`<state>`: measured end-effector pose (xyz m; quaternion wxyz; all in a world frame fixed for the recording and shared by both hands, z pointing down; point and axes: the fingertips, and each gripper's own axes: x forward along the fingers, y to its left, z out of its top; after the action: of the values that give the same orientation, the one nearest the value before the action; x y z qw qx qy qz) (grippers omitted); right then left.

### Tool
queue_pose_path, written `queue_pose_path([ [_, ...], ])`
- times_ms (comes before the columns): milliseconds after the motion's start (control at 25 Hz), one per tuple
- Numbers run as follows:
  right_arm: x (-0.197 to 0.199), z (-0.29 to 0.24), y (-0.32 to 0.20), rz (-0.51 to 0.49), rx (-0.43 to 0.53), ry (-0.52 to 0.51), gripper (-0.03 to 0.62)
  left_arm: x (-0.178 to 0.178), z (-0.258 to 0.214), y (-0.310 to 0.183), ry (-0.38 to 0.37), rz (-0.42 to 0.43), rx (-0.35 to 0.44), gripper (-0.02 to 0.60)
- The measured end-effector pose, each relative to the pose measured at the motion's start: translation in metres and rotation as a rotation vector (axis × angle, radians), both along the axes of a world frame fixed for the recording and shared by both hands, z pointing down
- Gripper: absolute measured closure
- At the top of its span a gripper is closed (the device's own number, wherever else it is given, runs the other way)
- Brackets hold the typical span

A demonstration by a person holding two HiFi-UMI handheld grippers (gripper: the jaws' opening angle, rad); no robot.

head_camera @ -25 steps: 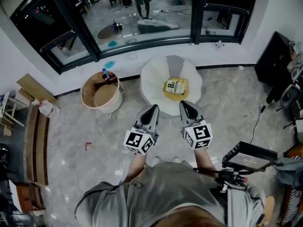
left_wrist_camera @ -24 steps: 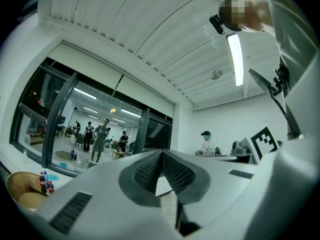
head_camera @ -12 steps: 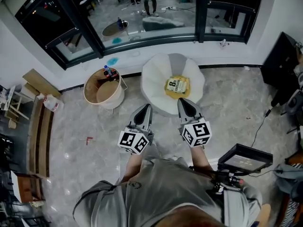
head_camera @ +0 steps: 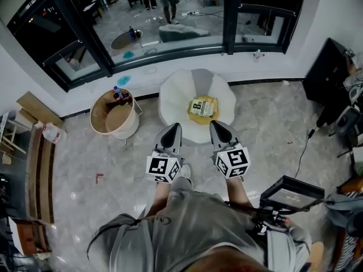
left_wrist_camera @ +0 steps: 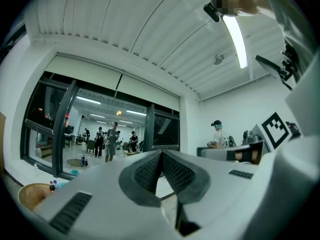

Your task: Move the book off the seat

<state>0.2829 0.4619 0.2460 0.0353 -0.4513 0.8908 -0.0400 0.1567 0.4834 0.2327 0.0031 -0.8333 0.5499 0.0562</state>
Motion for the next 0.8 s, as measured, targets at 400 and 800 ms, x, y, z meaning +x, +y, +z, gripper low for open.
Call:
queue_pose_path([
  [400,-0.028,-0.005,-0.093,0.100,0.021,0.020,0.580,-0.050,0.008,-0.098,0.034,0.012,0.005,0.569],
  [800,-0.073,-0.020,-0.179,0.135,0.039,0.082,0.580,-0.088,0.000,-0.200,0.032,0.076,0.025,0.569],
])
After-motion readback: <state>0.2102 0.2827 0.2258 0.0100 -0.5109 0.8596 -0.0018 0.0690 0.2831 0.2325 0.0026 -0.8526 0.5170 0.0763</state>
